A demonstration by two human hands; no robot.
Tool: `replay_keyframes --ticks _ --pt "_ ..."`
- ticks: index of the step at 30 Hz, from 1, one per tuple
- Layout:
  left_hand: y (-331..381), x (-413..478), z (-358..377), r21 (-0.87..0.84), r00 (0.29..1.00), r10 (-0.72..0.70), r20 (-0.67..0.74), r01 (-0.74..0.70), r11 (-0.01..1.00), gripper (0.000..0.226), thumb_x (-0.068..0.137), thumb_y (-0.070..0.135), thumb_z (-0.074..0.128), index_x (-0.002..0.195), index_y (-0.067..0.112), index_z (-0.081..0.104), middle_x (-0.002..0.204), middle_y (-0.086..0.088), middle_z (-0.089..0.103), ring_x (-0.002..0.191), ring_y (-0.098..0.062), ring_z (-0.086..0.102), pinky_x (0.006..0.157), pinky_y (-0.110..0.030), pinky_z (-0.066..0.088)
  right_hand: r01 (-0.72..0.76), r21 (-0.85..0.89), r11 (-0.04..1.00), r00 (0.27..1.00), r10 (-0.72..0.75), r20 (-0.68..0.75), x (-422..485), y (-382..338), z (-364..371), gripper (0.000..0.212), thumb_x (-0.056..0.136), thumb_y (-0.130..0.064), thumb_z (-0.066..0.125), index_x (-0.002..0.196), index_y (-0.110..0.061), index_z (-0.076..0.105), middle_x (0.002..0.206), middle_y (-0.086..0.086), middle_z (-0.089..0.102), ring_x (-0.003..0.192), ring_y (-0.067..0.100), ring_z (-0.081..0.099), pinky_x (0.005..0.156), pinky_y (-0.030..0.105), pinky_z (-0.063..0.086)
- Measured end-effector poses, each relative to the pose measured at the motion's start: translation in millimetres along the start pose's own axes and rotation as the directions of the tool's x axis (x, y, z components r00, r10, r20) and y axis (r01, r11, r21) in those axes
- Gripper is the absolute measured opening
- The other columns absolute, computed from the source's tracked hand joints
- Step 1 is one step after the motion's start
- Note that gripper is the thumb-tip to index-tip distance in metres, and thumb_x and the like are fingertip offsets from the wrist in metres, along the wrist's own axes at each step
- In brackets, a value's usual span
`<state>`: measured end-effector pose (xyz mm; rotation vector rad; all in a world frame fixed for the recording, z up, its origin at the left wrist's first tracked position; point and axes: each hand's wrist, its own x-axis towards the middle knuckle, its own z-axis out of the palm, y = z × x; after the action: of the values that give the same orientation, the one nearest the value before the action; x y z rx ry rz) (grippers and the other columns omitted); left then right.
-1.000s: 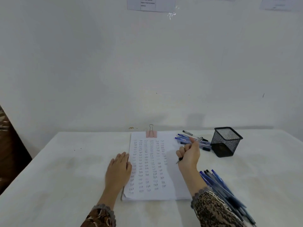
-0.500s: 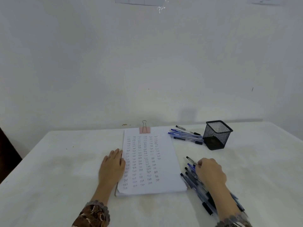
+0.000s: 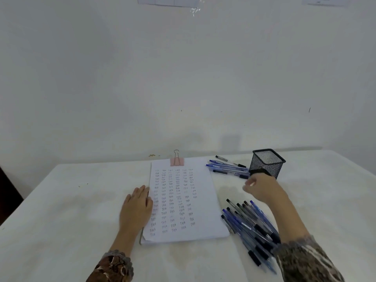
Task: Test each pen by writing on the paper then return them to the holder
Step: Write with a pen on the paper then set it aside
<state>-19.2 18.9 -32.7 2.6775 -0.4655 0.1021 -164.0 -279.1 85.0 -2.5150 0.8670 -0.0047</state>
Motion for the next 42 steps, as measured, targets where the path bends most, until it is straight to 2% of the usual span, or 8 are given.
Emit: replay_keyframes --ticks 5,19,24,26,28,31,37,42 --pt "1.7 -1.6 -0.8 -0.007 1.000 -0.004 -0.011 0.004 1.000 0.048 0.099 0.027 0.024 0.146 0.017 0.025 0.154 0.003 0.021 0.143 -0.012 0.013 0.117 -0.031 0.008 0.130 -0.171 0.977 0.984 -0.105 0.144 38.9 -31.3 -7.9 0.022 0.090 -0.020 0.052 0.101 -0.006 0.065 0.093 0.009 0.067 0.063 0.015 0.055 0.056 0.023 0.045" --pt "-0.1 0.9 1.7 0.003 1.000 -0.016 -0.013 0.016 1.000 0.048 0.099 0.027 0.024 0.146 0.018 0.026 0.154 0.004 0.021 0.143 -0.011 0.013 0.117 -0.030 0.007 0.294 -0.548 0.783 0.935 -0.356 -0.007 122.8 -10.2 45.3 0.024 0.096 -0.030 0.046 0.115 -0.017 0.053 0.119 0.005 0.053 0.112 0.024 0.049 0.092 0.036 0.040" --pt "0.9 0.3 2.5 0.016 1.000 -0.023 -0.021 0.023 1.000 0.057 0.093 0.035 0.014 0.145 0.017 0.026 0.154 0.004 0.022 0.143 -0.011 0.014 0.117 -0.030 0.008 0.438 0.025 0.899 0.891 -0.430 -0.146 116.1 -17.1 38.3 0.015 0.095 -0.003 0.041 0.105 -0.005 0.052 0.101 0.011 0.056 0.086 0.023 0.051 0.072 0.027 0.035" --pt "1.1 1.0 3.3 0.027 0.999 -0.026 -0.022 0.027 0.999 0.050 0.098 0.031 0.020 0.146 0.018 0.024 0.154 0.004 0.020 0.143 -0.011 0.012 0.118 -0.030 0.007 0.395 0.592 0.702 0.915 -0.360 -0.183 100.3 -33.2 31.9 0.015 0.096 0.000 0.038 0.100 -0.011 0.048 0.087 0.006 0.048 0.067 0.016 0.042 0.060 0.024 0.030" --pt "1.3 1.6 3.7 0.018 0.999 -0.026 -0.028 0.026 0.999 0.048 0.099 0.027 0.024 0.146 0.018 0.024 0.154 0.004 0.019 0.143 -0.011 0.012 0.118 -0.030 0.007 0.142 0.967 0.212 0.949 -0.305 -0.072 81.2 -50.4 29.4 0.016 0.098 -0.020 0.038 0.086 -0.019 0.048 0.074 0.000 0.042 0.055 0.013 0.034 0.054 0.024 0.028" --pt "1.2 0.7 3.0 0.010 0.999 -0.021 -0.030 0.021 1.000 0.048 0.099 0.027 0.025 0.146 0.017 0.025 0.154 0.003 0.021 0.143 -0.012 0.013 0.118 -0.031 0.007 -0.161 0.958 -0.235 0.919 -0.390 0.059 62.0 -66.1 40.6 0.060 0.067 -0.077 0.037 0.059 -0.018 0.046 0.056 -0.001 0.034 0.047 0.015 0.029 0.053 0.028 0.025" --pt "0.5 -0.1 1.6 0.005 1.000 -0.007 -0.027 0.007 1.000 0.048 0.099 0.026 0.025 0.146 0.017 0.025 0.154 0.003 0.020 0.143 -0.011 0.013 0.118 -0.031 0.008 -0.220 0.833 -0.508 0.939 -0.342 0.040 45.7 -70.7 89.5 0.052 0.042 -0.060 0.069 0.050 -0.017 0.040 0.047 -0.002 0.025 0.044 0.015 0.019 0.049 0.027 0.019" --pt "-0.5 0.2 2.7 0.020 0.999 0.003 -0.036 -0.002 1.000 0.049 0.098 0.029 0.021 0.145 0.017 0.026 0.154 0.003 0.022 0.143 -0.011 0.015 0.118 -0.031 0.010 -0.231 0.778 -0.584 0.967 -0.223 0.120 43.2 -67.5 103.7 0.048 0.070 -0.065 0.050 0.060 -0.018 0.047 0.043 -0.004 0.023 0.040 0.013 0.014 0.046 0.021 0.013"
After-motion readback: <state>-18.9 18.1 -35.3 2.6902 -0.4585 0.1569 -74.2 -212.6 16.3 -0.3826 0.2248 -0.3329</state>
